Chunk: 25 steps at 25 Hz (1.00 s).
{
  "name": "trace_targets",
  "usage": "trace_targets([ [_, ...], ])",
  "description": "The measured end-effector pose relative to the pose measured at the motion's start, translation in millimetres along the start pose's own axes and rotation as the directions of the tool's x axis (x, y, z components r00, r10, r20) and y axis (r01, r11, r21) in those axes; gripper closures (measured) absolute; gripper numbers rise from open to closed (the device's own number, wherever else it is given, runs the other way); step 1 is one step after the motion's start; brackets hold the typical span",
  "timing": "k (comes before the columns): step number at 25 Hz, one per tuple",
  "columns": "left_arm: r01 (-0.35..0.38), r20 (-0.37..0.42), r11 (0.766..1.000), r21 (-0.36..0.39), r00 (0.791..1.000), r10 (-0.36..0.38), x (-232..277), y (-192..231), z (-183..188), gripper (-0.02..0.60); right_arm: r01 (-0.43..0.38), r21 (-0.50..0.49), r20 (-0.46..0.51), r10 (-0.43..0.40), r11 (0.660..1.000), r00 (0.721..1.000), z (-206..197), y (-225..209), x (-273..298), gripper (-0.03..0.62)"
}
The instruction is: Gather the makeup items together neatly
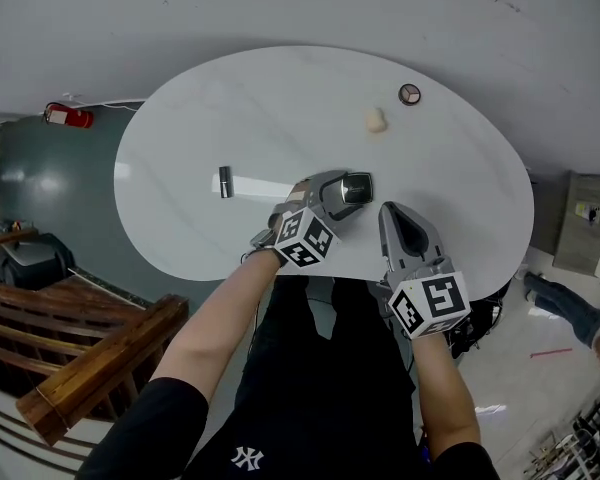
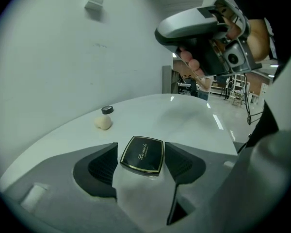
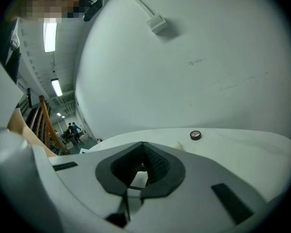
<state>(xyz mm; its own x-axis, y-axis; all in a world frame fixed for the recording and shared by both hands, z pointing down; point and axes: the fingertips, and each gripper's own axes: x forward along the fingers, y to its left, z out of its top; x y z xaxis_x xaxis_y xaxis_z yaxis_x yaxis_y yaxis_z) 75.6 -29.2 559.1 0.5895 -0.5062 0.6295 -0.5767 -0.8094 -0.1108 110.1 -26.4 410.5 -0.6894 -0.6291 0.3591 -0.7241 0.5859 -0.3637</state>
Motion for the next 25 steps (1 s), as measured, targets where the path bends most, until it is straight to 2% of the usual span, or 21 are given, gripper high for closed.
trace_targets([
  [4, 0.087, -0.034, 0.995, 0.044, 0.996, -0.085, 12, -5, -5, 0.279, -0.016, 0.004, -0.013, 0.017, 1.000, 1.000, -2, -12, 6, 0.582],
  [8, 0.130, -0.069, 0.988, 0.077, 0.990, -0.125, 19, -4, -10, 0.272, -0.030, 0.006, -0.031, 0.030, 1.000, 0.999, -7, -15, 9, 0.582],
  [18, 0.235, -0.105, 0.969, 0.073, 0.968, -0.227, 31, -8, -11, 0.264, -0.034, -0.001, -0.059, 0.034, 0.999, 0.998, -8, -24, 10, 0.582],
  [25, 0.276, -0.115, 0.958, 0.071, 0.957, -0.267, 30, -10, -12, 0.264, -0.028, -0.004, -0.060, 0.028, 1.000, 0.998, -7, -26, 10, 0.582],
])
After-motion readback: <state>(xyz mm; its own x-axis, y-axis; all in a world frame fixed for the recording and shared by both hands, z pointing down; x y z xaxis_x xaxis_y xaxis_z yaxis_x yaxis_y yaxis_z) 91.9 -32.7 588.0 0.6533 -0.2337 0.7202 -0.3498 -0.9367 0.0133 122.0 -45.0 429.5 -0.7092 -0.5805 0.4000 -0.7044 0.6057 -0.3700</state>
